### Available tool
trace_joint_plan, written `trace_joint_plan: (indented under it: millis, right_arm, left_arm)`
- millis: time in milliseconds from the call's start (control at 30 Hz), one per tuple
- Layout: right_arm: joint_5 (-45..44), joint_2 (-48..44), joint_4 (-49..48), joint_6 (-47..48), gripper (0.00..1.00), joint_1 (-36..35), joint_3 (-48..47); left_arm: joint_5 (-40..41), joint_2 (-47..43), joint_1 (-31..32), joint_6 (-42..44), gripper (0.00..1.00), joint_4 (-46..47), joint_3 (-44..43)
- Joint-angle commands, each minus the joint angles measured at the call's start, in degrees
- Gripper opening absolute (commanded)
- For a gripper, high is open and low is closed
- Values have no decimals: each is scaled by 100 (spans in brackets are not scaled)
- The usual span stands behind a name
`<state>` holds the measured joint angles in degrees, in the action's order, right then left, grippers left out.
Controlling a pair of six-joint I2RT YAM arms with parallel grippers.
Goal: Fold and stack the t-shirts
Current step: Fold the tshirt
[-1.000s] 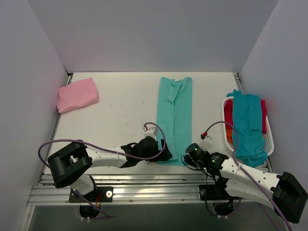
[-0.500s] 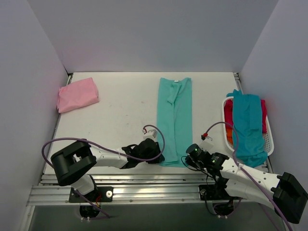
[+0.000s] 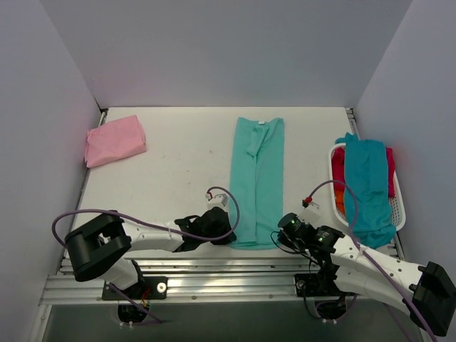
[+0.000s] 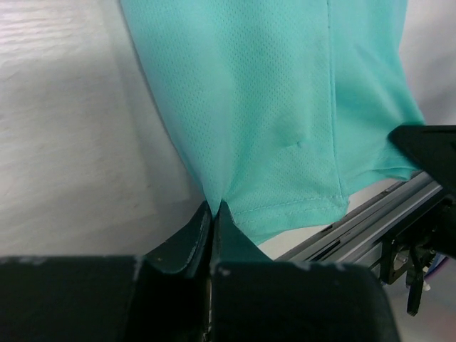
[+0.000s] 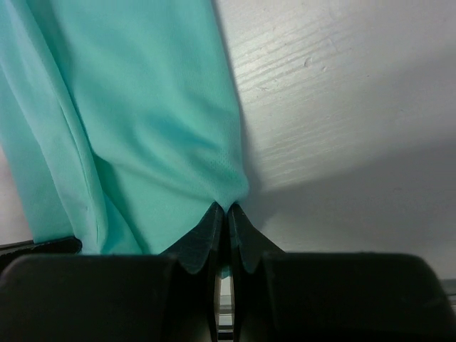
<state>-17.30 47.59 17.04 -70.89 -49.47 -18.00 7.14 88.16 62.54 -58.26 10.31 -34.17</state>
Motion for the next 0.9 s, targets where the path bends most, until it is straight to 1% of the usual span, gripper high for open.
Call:
trace_joint_plan:
  millis: [0, 100, 133, 367, 533, 633, 867]
  right_arm:
    - [-405, -136, 572, -74, 0, -1, -362]
    - [-467, -128, 687, -4, 0, -1, -494]
    - [-485, -110, 696, 14, 0, -10, -529]
    - [-713, 83, 625, 277, 0, 8, -959]
    - [-1012, 426, 520, 567, 0, 78, -1416]
    - [-1108, 680, 397, 761, 0, 131, -1670]
    - [-1223, 1182, 90, 1209, 0, 482, -2120]
  left_arm:
    - [349, -545, 12, 87, 2, -827, 34]
    - [472, -738, -14, 192, 2, -1022, -54]
    - [473, -765, -32, 253, 2, -1257, -89]
    - [376, -835, -207, 561, 2, -1522, -581]
    - [131, -932, -672, 964, 3, -1724, -1108]
    - [-1, -932, -1014, 1237, 6, -1970, -1529]
    - [-186, -573, -1561, 1660, 8, -2375, -2462]
